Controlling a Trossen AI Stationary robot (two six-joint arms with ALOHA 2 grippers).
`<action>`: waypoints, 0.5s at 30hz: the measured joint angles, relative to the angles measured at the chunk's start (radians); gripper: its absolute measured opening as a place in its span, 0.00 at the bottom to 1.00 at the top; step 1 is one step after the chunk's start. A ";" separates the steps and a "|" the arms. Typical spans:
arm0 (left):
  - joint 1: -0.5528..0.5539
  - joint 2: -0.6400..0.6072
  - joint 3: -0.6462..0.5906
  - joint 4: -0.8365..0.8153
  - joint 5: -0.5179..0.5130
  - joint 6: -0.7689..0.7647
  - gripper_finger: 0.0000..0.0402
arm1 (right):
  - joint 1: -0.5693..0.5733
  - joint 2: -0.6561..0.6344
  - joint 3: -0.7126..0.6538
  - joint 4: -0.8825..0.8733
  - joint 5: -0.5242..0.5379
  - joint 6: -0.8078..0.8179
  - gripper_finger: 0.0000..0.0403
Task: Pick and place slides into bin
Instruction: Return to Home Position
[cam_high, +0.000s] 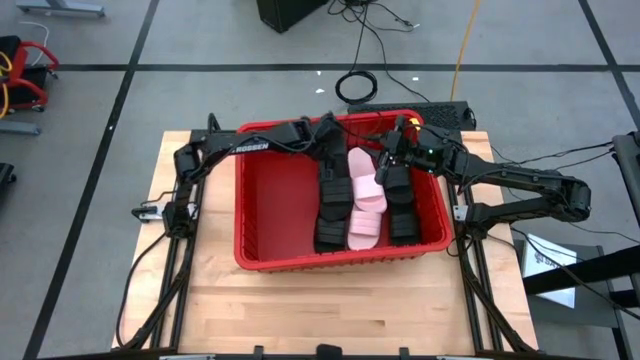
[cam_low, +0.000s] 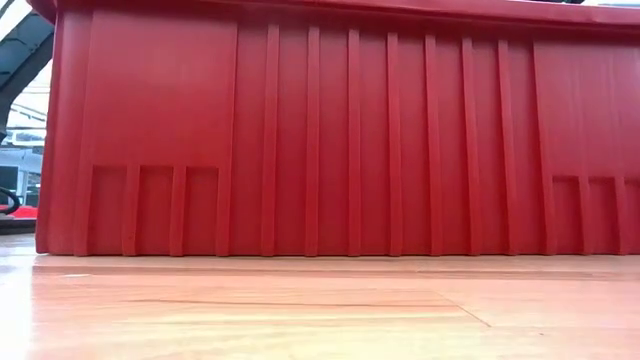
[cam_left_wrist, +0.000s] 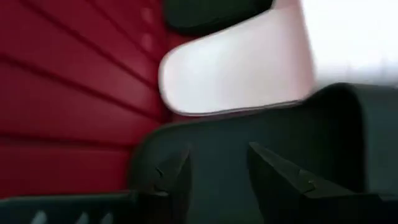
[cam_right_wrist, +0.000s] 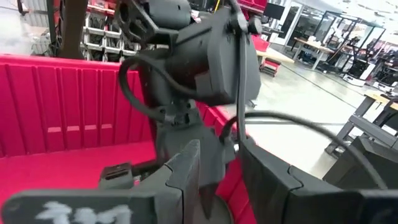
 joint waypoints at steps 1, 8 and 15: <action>0.002 -0.013 0.000 -0.003 -0.008 0.000 0.38 | 0.000 0.000 0.000 0.004 0.000 0.000 0.26; 0.028 -0.129 0.001 -0.021 -0.028 -0.003 0.38 | 0.000 0.000 0.000 0.031 -0.002 0.011 0.26; 0.019 -0.254 0.002 -0.042 -0.002 -0.027 0.38 | 0.004 -0.001 0.000 0.045 -0.003 0.067 0.26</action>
